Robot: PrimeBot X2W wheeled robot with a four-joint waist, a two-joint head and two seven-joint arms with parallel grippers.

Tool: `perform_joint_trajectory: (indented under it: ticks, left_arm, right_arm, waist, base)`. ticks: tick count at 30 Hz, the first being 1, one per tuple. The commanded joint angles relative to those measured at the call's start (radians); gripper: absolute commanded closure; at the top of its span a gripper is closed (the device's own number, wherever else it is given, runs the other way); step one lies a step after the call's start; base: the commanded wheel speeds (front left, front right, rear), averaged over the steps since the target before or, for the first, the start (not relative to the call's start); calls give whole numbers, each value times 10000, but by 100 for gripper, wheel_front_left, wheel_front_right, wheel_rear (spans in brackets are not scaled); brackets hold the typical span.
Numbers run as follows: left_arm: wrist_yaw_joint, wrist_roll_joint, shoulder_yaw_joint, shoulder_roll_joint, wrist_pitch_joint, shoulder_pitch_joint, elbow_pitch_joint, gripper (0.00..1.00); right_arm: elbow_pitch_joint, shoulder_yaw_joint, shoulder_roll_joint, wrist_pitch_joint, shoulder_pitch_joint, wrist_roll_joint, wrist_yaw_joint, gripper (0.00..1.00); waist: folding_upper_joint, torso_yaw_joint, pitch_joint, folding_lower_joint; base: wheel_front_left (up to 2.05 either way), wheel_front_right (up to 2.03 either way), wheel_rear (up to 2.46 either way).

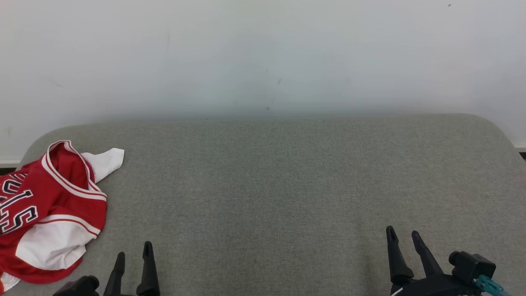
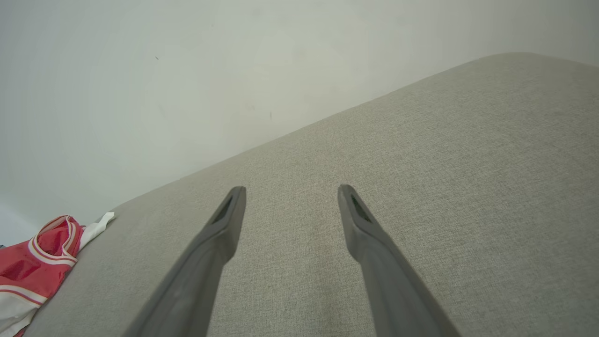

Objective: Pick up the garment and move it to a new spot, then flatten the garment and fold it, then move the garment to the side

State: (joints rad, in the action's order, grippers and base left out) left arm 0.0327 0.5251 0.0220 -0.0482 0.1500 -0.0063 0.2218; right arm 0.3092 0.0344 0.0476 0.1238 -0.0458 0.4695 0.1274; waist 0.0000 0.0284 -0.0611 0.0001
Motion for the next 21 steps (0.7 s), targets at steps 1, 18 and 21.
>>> perform_joint_trajectory:
  ticks: [1,18,21]
  left_arm:
    - [40,-353,19,-76,109,16,-119,0]
    - [289,-2070,85,-103,505,28,-204,0]
    - [303,-2261,87,-94,579,58,-187,0]
  right_arm:
    - [-50,27,31,89,-40,-348,40,0]
    - [-24,230,33,442,-27,-2074,39,0]
    - [11,260,33,503,-7,-2291,40,0]
  waist:
    - [0,6,13,-1]
    - [0,65,174,-1]
    - [0,87,173,-1]
  base:
    - [0,0,0]
    - [0,0,0]
    - [0,0,0]
